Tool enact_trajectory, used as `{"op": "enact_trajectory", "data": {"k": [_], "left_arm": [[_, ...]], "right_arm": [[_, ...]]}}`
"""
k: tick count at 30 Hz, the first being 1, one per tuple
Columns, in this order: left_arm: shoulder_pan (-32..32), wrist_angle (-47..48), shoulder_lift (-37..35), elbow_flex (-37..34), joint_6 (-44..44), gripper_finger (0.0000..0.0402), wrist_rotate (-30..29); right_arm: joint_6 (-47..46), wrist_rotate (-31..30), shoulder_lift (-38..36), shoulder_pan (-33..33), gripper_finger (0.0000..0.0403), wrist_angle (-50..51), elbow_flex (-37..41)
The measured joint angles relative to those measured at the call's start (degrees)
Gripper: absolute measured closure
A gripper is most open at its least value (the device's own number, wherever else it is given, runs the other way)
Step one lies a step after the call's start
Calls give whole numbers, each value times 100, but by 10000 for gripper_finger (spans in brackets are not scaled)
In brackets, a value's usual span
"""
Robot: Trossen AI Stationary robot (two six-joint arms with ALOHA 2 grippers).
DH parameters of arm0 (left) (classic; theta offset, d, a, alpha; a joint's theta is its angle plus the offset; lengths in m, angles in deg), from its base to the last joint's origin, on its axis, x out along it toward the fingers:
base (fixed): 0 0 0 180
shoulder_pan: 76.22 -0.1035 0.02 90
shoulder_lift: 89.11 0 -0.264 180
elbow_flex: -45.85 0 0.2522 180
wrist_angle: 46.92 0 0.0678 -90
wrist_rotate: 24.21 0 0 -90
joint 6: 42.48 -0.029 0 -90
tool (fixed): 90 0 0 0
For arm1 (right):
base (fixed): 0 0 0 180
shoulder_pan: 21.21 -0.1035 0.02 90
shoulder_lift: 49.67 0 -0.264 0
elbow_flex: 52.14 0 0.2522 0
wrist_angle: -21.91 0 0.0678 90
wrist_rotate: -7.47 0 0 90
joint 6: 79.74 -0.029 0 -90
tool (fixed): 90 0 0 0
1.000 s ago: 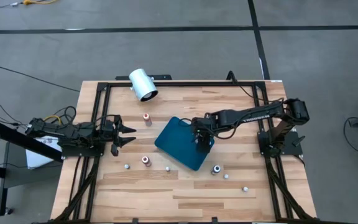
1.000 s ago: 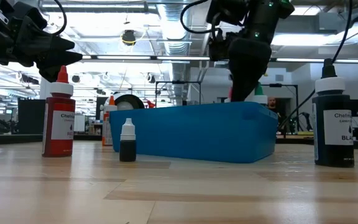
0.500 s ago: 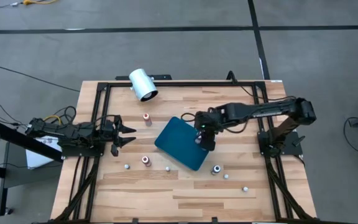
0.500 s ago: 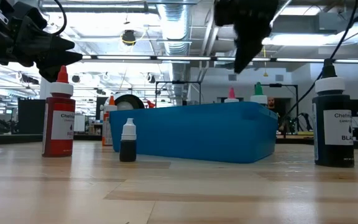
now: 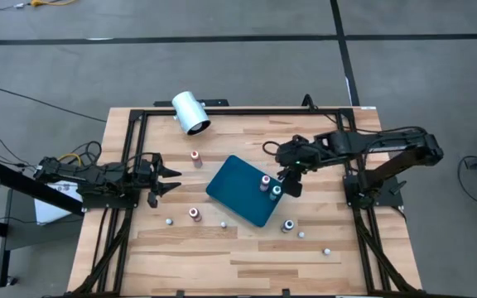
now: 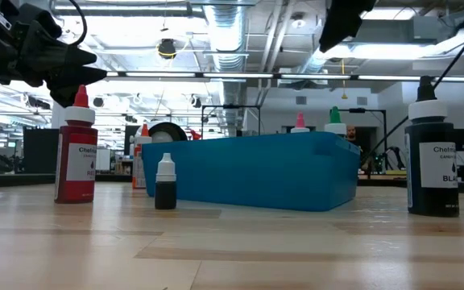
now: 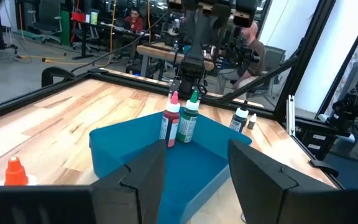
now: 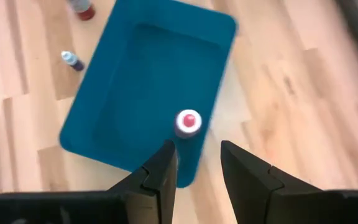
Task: Pick & Place food coloring
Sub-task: Put the big orange food coloring bottle into the blue bin
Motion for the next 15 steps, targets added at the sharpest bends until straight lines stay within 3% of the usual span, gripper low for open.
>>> {"op": "enact_trajectory", "data": {"k": [4, 9, 15], "left_arm": [[-1, 0, 0, 0, 40, 236, 1], [0, -10, 0, 0, 42, 236, -16], [1, -161, 0, 0, 161, 236, -656]], "right_arm": [[-63, -445, -202, -67, 289, -71, 168], [-400, -571, -580, -172, 289, -470, 850], [-880, -602, -1202, -345, 289, -1080, 1757]]}}
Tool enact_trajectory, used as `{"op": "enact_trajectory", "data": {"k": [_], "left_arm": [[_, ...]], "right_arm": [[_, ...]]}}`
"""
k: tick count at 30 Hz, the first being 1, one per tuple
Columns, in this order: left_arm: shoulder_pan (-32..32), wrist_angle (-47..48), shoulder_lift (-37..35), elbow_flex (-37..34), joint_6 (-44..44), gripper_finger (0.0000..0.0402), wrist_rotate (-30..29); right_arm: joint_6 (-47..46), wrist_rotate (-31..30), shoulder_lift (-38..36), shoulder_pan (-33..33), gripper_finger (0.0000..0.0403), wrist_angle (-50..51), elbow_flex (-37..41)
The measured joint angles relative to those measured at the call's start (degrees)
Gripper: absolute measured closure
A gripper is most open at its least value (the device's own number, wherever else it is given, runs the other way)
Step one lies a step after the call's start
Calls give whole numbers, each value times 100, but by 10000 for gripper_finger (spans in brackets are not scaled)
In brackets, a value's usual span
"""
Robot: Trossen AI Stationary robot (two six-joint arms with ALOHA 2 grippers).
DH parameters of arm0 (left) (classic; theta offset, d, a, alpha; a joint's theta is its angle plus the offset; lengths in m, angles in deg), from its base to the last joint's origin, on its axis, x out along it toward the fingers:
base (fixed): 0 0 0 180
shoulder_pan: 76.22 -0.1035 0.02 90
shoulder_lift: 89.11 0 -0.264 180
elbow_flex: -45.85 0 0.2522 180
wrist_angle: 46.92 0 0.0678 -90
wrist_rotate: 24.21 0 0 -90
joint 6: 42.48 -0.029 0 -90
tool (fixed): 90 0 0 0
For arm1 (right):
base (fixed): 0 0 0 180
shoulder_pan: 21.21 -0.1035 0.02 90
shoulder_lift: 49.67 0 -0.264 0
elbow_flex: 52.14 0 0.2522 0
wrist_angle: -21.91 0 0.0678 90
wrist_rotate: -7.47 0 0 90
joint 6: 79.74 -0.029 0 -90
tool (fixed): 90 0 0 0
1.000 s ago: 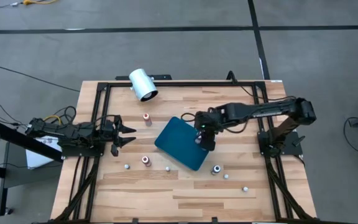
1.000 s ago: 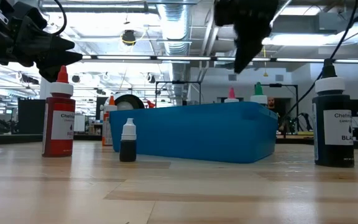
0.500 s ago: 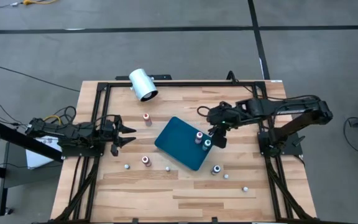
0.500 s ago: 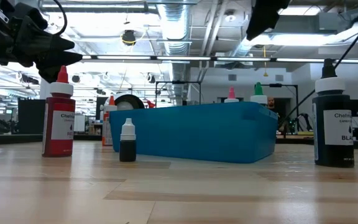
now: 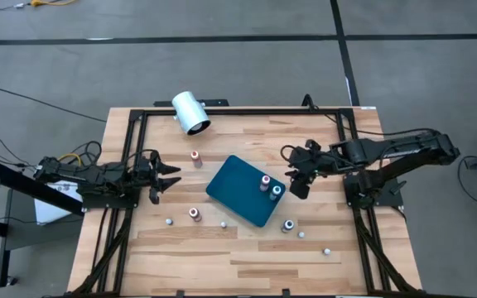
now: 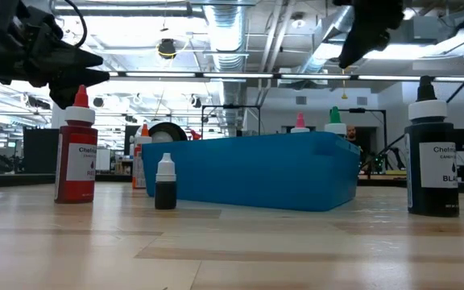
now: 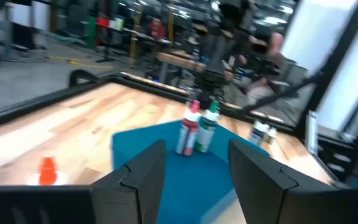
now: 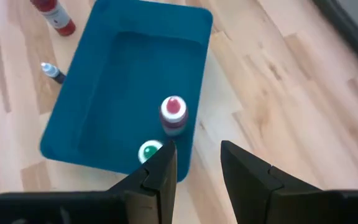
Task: Pick & Place food coloring
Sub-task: Put the big orange food coloring bottle into the blue bin
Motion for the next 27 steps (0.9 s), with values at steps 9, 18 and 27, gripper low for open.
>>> {"op": "enact_trajectory", "data": {"k": [9, 18, 27], "left_arm": [[0, 41, 2, 114, 190, 236, -294], [0, 203, 4, 116, 369, 236, -290], [0, 199, 4, 122, 437, 236, -279]], "right_arm": [[-512, -235, -1165, -292, 289, -799, 1104], [-996, -892, -2276, -618, 289, -856, 1774], [-1105, -1068, -3412, -1060, 289, -1354, 2398]]}}
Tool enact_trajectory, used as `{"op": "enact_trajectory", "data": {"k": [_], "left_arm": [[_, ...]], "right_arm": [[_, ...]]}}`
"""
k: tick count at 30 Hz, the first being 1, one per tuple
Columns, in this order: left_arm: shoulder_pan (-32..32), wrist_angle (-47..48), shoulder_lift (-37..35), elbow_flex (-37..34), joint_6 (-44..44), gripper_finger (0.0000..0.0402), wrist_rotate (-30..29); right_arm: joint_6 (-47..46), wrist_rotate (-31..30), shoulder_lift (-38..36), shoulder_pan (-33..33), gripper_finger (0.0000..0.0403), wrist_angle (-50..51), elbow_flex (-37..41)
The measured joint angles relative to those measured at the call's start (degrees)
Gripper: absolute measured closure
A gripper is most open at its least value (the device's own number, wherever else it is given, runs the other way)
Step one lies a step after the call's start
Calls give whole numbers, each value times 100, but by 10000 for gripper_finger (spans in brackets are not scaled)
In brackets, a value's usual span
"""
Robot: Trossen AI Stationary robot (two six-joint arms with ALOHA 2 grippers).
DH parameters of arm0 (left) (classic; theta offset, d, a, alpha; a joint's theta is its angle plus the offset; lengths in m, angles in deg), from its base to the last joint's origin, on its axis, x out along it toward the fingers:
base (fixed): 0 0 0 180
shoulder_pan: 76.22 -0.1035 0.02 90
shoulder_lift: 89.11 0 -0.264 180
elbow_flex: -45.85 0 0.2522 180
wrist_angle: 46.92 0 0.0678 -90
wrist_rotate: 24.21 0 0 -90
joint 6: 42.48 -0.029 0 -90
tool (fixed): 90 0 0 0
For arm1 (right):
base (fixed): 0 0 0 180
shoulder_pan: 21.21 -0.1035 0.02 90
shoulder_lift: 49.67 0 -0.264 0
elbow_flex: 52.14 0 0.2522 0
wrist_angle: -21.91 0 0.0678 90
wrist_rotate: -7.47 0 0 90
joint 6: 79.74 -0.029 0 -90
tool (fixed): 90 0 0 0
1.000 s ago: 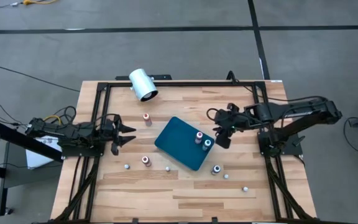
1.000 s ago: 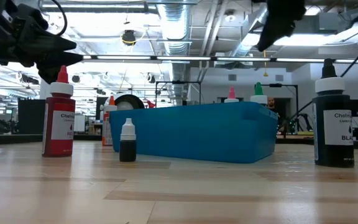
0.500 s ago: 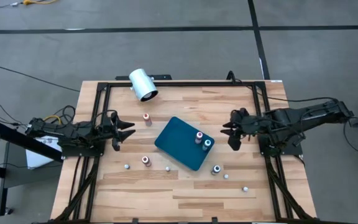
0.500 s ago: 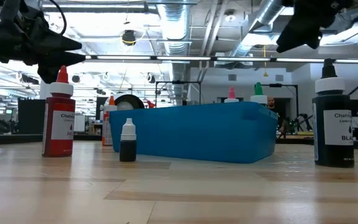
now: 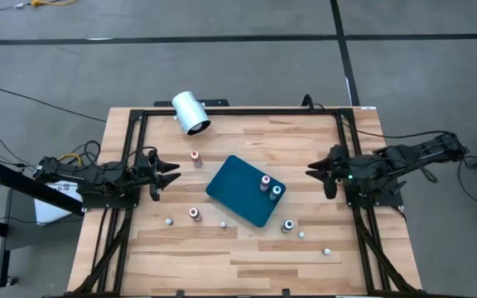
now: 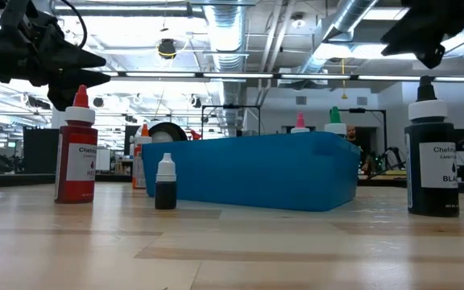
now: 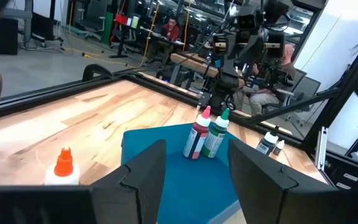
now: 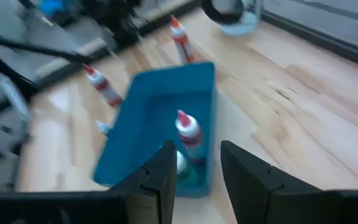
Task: Pick & Place food coloring
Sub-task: Put the big orange food coloring bottle into the blue bin
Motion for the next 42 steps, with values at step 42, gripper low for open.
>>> {"op": "enact_trajectory", "data": {"k": [42], "left_arm": [[-2119, 2415, 4491, 2893, -789, 236, 1218]], "right_arm": [[1362, 6, -3228, -995, 289, -1185, 1865]]}}
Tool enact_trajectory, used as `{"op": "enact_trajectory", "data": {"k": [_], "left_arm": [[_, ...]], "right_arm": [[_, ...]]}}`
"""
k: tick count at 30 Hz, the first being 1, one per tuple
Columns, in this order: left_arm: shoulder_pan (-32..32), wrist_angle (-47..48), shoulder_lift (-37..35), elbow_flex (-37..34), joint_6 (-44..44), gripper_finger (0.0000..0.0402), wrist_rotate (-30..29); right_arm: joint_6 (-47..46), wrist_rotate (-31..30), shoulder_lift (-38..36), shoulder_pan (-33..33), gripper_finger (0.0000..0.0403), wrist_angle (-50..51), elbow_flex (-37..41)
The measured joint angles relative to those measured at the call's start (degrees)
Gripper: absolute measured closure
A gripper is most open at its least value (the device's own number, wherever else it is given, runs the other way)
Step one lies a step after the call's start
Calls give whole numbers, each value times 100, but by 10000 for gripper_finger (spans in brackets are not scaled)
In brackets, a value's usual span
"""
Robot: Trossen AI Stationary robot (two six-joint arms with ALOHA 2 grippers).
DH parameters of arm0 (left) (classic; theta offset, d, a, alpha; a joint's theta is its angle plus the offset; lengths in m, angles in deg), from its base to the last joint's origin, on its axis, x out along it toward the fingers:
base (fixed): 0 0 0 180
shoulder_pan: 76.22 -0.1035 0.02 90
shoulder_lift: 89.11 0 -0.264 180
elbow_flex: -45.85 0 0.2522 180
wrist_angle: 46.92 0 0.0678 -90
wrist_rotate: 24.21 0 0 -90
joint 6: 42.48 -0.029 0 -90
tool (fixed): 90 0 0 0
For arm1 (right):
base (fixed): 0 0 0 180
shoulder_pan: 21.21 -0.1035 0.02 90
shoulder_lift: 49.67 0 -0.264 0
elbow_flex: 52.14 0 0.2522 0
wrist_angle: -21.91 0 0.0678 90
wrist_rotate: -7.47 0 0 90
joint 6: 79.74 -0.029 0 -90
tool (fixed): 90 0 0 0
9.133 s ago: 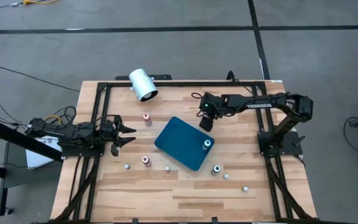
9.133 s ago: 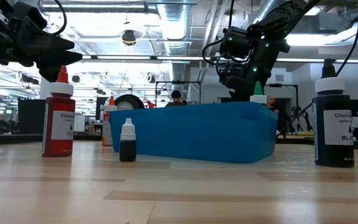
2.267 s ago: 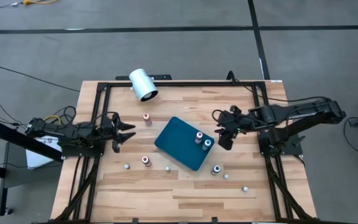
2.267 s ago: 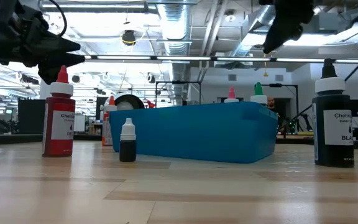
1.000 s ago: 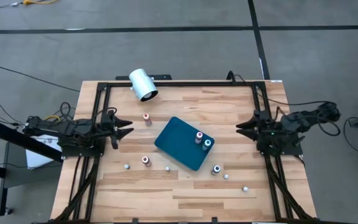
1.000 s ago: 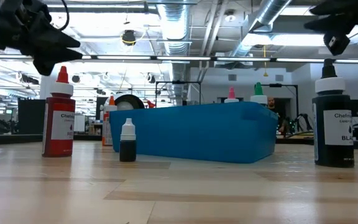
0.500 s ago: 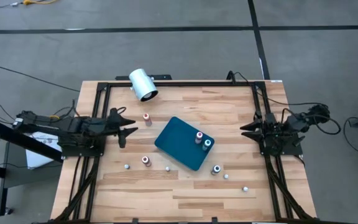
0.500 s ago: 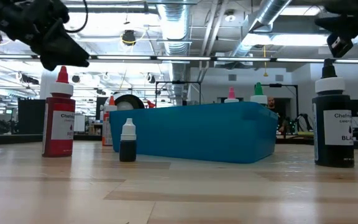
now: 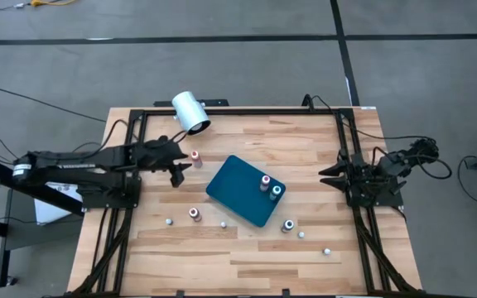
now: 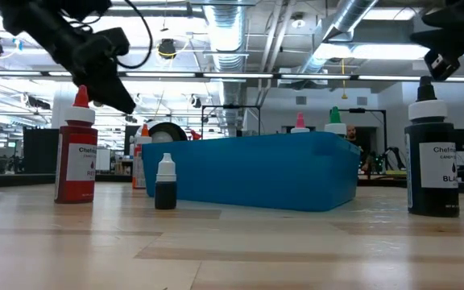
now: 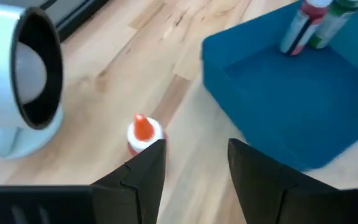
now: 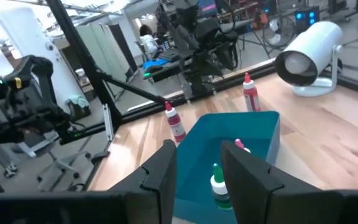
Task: Pick & Place food coloring
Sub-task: Put the big orange food coloring bottle into the blue bin
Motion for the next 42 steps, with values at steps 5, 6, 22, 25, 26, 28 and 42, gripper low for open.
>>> {"op": "enact_trajectory", "data": {"k": [5, 6, 22, 25, 26, 28, 42], "left_arm": [[-359, 10, 384, 180, -175, 236, 28], [-422, 23, 450, 192, -189, 236, 107], [-779, 61, 945, 204, -839, 236, 887], [-779, 63, 945, 204, -837, 236, 861], [-779, 61, 945, 204, -839, 236, 861], [-779, 63, 945, 204, -841, 236, 857], [-777, 61, 945, 204, -625, 236, 248]], "right_arm": [[-376, 15, 0, 0, 289, 101, 0], [-429, 15, 0, 0, 289, 118, 0], [-562, 28, 0, -2, 289, 188, -7], [-562, 26, 0, -2, 289, 189, -7], [-562, 27, 0, -2, 289, 194, -7], [-562, 28, 0, -2, 289, 204, -7], [-562, 26, 0, -2, 289, 230, -9]]}}
